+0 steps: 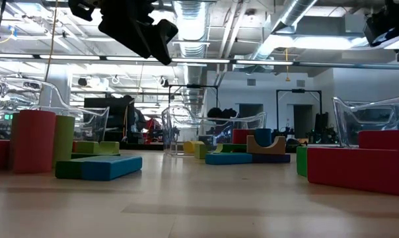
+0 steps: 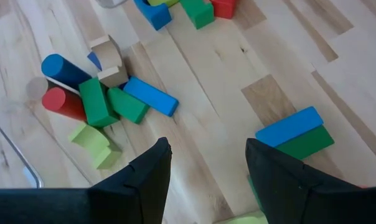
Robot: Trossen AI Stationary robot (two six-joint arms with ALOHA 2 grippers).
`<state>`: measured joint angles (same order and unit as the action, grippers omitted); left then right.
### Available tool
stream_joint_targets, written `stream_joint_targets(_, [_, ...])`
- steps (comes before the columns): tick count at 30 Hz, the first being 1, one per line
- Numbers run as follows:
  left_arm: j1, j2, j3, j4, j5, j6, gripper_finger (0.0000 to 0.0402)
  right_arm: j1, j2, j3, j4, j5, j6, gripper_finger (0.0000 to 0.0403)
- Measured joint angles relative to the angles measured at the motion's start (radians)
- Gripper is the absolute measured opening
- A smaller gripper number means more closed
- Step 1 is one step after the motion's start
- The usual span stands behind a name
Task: Sort blocks by size
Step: Put the blue arch block into the left transparent bin
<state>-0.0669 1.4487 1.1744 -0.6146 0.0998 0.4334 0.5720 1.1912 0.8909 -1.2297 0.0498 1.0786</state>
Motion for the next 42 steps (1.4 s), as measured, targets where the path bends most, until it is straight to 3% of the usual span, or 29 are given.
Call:
stream_joint_targets(4, [0.000,0.000,0.000,0.000,0.000,0.000,0.0202,-0.014,0.000,0.047,-0.027,0.038,-0.007,0.0243])
stream_joint_targets(10, [0.000,0.000,0.000,-0.001,-0.001,-0.001,0.0202,-0.009,-0.001,0.185,-0.065,0.185,-0.061,0.0232])
stream_joint_targets(14, [0.000,0.000,0.000,-0.002,-0.001,0.000,0.0201,-0.008,-0.001,0.235,0.059,0.283,-0.183,0.0228])
stream_joint_targets(19, [0.000,0.000,0.000,-0.002,-0.002,0.003,0.0201,-0.062,0.030,0.236,0.240,0.293,-0.372,0.0228])
stream_joint_targets(22, [0.000,0.000,0.000,-0.002,-0.002,0.003,0.0201,-0.111,0.089,0.236,0.268,0.277,-0.457,0.0228])
stream_joint_targets(30, [0.000,0.000,0.000,-0.010,-0.002,-0.002,0.0201,-0.234,0.287,0.235,0.314,0.113,-0.661,0.0228])
stream_joint_targets(42, [0.000,0.000,0.000,-0.020,-0.002,-0.001,0.0201,-0.284,0.471,0.235,0.352,0.025,-0.809,0.0228])
